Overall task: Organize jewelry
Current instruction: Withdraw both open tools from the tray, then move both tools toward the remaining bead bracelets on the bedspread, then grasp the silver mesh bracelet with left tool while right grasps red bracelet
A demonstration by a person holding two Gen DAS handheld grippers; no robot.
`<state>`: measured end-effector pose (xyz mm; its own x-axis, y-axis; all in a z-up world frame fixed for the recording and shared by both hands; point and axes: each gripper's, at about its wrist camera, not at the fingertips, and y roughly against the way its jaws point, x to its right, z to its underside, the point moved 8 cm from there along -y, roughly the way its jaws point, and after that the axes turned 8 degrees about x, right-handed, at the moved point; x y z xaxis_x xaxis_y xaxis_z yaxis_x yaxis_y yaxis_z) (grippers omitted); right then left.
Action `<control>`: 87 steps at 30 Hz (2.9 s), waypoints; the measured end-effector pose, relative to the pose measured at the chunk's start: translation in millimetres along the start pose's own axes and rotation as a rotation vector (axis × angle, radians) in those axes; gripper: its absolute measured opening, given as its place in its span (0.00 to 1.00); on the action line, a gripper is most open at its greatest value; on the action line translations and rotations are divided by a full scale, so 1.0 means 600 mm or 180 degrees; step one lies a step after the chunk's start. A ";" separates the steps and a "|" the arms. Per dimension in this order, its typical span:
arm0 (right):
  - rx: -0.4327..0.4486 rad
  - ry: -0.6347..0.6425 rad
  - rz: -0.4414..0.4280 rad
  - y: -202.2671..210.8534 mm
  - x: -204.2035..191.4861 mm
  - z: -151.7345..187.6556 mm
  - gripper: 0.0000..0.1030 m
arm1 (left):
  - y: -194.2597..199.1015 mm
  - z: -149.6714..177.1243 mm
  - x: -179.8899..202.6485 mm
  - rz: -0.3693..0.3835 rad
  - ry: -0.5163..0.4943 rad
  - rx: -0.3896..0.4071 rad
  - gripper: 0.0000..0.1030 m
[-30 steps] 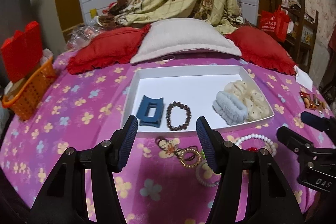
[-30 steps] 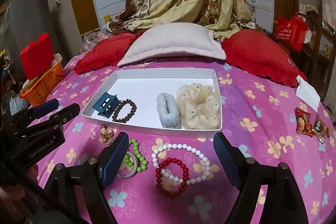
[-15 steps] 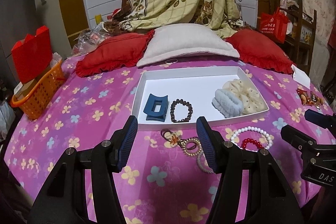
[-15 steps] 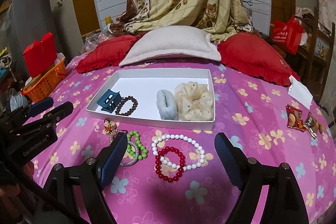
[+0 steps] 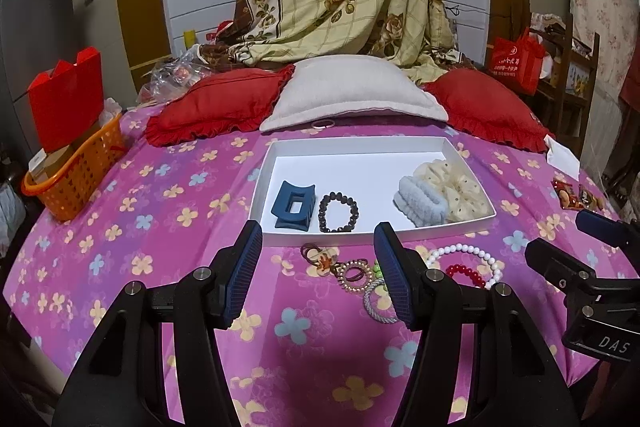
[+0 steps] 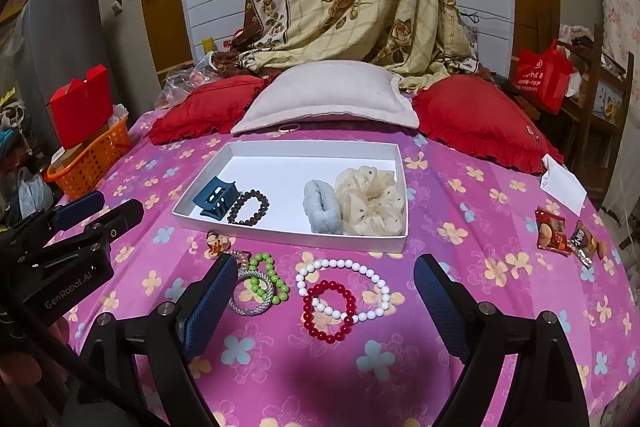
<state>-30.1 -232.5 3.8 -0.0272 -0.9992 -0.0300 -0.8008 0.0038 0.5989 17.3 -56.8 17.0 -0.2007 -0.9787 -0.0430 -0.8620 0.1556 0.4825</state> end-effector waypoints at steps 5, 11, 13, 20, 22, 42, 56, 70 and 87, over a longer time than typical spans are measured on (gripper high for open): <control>-0.0026 0.0011 0.0011 0.000 0.002 0.005 0.85 | 0.003 0.006 0.003 0.0066 0.0024 -0.0029 0.56; -0.0101 -0.0009 0.0027 -0.010 0.018 0.019 0.85 | -0.011 0.025 0.009 0.0214 0.0074 -0.0185 0.56; -0.0155 -0.0013 0.0037 -0.017 0.027 0.028 0.85 | -0.022 0.036 0.007 0.0310 0.0166 -0.0314 0.56; -0.0370 -0.0013 -0.0006 -0.052 0.063 0.082 0.82 | -0.062 0.090 -0.024 0.0575 0.0630 -0.0765 0.56; -0.0447 -0.0046 -0.0077 -0.060 0.067 0.100 0.69 | -0.073 0.113 -0.026 0.0648 0.0746 -0.0899 0.56; -0.0815 0.0100 -0.0322 -0.170 0.055 0.133 0.39 | -0.145 0.167 0.037 0.0670 0.0449 -0.1195 0.56; -0.0935 0.0244 -0.0367 -0.200 0.058 0.140 0.30 | -0.177 0.171 0.076 0.0704 0.0235 -0.1253 0.54; -0.0651 0.0158 -0.0517 -0.156 0.051 0.087 0.09 | -0.157 0.149 0.082 0.0967 0.0305 -0.1207 0.07; -0.0338 0.0177 -0.0618 -0.093 0.034 0.022 0.09 | -0.178 0.177 0.092 0.0863 0.0252 -0.1278 0.33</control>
<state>5.9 -252.8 -40.9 0.1567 -0.9814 -0.1107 -0.7202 -0.1902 0.6672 49.0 -113.4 -129.7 -0.3436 -0.9197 0.1900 -0.5328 0.3576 0.7670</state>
